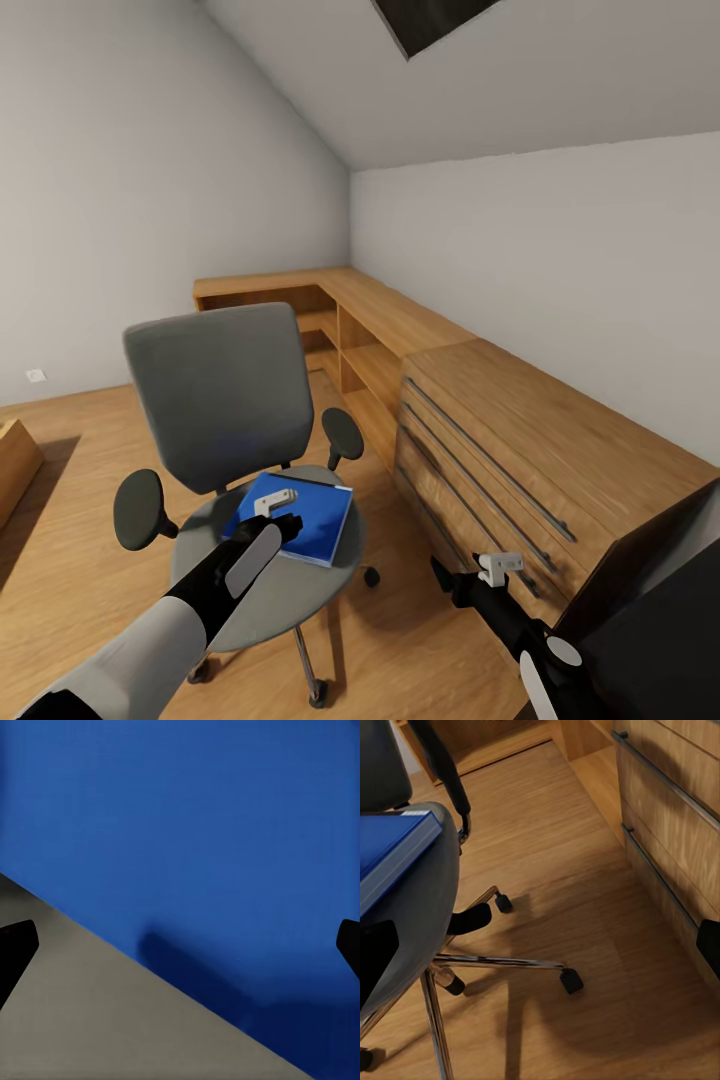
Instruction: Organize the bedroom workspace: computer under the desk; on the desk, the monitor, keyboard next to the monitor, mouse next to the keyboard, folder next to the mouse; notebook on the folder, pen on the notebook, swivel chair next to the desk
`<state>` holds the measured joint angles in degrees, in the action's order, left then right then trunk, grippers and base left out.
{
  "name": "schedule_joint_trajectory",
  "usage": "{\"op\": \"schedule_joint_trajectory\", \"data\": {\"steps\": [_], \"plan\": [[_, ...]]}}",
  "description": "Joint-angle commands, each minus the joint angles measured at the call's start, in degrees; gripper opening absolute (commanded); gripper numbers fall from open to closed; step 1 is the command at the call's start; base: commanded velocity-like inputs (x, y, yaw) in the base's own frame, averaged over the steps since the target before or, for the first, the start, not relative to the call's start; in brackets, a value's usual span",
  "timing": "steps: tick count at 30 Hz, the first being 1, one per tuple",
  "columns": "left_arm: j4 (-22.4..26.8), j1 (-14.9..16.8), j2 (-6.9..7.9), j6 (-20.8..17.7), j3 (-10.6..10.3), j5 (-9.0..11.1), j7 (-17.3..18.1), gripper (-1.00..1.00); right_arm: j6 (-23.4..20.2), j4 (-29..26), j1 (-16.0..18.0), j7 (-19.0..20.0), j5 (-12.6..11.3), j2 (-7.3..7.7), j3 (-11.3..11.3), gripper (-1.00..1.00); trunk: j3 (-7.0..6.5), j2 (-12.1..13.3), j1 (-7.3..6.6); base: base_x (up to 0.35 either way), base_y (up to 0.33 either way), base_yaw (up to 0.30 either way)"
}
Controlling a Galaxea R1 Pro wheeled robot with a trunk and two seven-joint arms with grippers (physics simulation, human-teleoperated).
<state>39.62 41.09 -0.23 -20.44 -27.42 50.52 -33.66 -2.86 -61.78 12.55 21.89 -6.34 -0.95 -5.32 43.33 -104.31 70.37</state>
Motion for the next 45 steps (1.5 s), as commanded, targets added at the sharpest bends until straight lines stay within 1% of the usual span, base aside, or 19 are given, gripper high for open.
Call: {"op": "schedule_joint_trajectory", "data": {"steps": [1,26,31,37,38,40,41,43,45], "plan": [[0.11,0.04,0.05,-0.12,-0.19,0.35,-0.44,1.00,-0.30,-0.01,0.02,0.44,-0.54,-0.04,-2.72,1.00,0.06,-0.03,0.00,0.000,0.000,0.000],[0.36,0.04,0.14,-0.24,0.01,0.27,-0.44,1.00,-0.30,0.27,0.02,0.44,-0.51,-0.15,-2.68,1.00,0.06,-0.03,0.00,0.000,0.000,0.000],[0.54,0.04,0.46,-0.33,0.26,0.21,-0.44,1.00,-0.30,0.40,0.02,0.42,-0.51,-0.19,-2.68,1.00,0.06,-0.03,0.00,0.000,0.000,0.000],[1.85,0.04,1.55,-1.69,0.62,0.03,-0.57,1.00,-0.30,0.42,0.02,0.36,-0.51,-0.15,-2.66,1.00,0.06,-0.03,0.00,0.000,0.000,0.000],[3.19,0.04,2.39,-2.32,0.63,0.03,-0.59,1.00,-0.30,0.42,0.02,0.36,-0.51,-0.15,-2.64,1.00,0.06,-0.03,0.00,0.000,0.000,0.000],[4.85,0.04,3.45,-3.12,0.60,0.09,-0.60,1.00,-0.30,0.43,0.02,0.36,-0.51,-0.15,-2.62,1.00,0.06,-0.03,0.00,0.000,0.000,0.000],[6.52,0.04,4.46,-4.03,0.57,0.16,-0.61,1.00,-0.30,0.43,0.02,0.35,-0.51,-0.15,-2.61,1.00,0.06,-0.03,0.00,0.000,0.000,0.000],[8.39,0.04,5.53,-5.39,0.55,0.19,-0.61,1.00,-0.30,0.43,0.02,0.33,-0.48,-0.17,-2.60,1.00,0.06,-0.03,0.00,0.000,0.000,0.000],[9.49,0.04,6.07,-6.25,0.60,0.16,-0.62,1.00,-0.30,0.43,0.02,0.33,-0.46,-0.18,-2.59,1.00,0.06,-0.03,0.00,0.000,0.003,0.000]]}}
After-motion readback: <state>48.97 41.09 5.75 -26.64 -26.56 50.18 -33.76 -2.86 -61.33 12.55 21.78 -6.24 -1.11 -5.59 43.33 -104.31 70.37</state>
